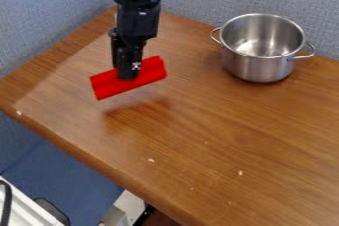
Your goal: Put the red object in the metal pot
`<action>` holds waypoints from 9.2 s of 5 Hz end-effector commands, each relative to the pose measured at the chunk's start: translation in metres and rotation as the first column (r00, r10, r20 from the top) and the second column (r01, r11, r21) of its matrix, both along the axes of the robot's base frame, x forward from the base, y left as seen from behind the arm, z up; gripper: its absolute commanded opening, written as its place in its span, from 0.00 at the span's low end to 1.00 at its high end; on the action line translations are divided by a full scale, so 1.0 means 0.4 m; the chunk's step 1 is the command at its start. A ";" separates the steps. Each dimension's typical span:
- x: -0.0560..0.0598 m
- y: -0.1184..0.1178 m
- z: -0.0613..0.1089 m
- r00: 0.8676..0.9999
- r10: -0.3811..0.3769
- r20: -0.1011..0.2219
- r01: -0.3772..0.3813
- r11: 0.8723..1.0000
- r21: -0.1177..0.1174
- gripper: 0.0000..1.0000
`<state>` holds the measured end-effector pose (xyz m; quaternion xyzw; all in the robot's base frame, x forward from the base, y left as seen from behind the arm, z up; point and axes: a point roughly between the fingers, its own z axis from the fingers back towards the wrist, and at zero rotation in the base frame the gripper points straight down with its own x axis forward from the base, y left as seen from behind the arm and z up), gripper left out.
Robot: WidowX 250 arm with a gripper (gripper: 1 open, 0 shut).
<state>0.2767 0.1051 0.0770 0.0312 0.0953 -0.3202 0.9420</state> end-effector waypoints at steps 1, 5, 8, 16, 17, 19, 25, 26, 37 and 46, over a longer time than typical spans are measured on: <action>0.003 -0.018 0.081 0.996 -0.027 0.082 0.023 0.998 0.052 0.00; -0.067 -0.121 0.141 0.969 -0.240 0.059 0.238 0.970 0.047 0.00; -0.057 -0.187 0.155 0.921 -0.385 0.066 0.379 0.921 0.087 0.00; -0.013 -0.150 0.095 0.865 -0.502 0.011 0.501 0.864 0.044 0.00; 0.000 -0.154 0.101 0.867 -0.499 0.001 0.498 0.864 0.069 0.00; 0.029 -0.143 0.127 0.889 -0.459 0.005 0.454 0.882 0.128 0.00; 0.240 -0.164 0.160 0.849 -0.525 0.054 0.519 0.850 0.092 0.00; 0.245 -0.094 0.148 0.878 -0.475 0.062 0.472 0.880 0.051 0.00; 0.348 -0.027 0.176 0.884 -0.465 0.049 0.465 0.885 0.009 0.00; 0.381 0.057 0.026 0.930 -0.368 -0.010 0.368 0.929 -0.043 1.00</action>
